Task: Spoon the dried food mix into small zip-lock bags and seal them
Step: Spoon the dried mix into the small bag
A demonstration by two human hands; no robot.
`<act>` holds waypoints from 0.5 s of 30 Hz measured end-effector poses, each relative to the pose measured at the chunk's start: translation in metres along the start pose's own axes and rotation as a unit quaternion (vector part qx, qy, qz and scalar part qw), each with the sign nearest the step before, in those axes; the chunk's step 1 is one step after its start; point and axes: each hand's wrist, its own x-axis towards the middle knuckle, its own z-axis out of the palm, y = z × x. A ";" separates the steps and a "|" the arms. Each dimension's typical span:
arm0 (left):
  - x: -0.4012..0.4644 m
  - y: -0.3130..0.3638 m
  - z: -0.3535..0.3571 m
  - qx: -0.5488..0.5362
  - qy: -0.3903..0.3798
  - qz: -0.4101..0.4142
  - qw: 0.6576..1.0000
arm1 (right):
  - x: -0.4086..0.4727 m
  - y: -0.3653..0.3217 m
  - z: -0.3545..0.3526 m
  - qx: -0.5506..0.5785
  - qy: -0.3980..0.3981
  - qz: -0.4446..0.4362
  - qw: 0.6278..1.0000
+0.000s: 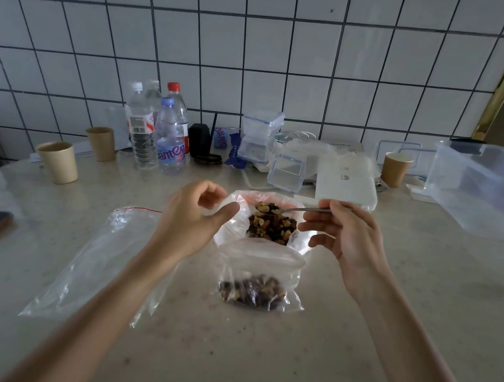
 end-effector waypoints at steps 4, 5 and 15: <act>-0.018 0.005 -0.009 0.039 -0.094 -0.016 0.995 | -0.001 -0.006 -0.004 0.007 -0.012 -0.013 1.000; -0.022 0.005 -0.009 0.057 -0.120 -0.022 0.991 | -0.001 -0.007 -0.005 0.004 -0.015 -0.015 1.000; -0.041 -0.001 0.006 -0.055 -0.132 -0.088 0.986 | -0.006 -0.008 -0.008 -0.098 -0.071 -0.021 0.992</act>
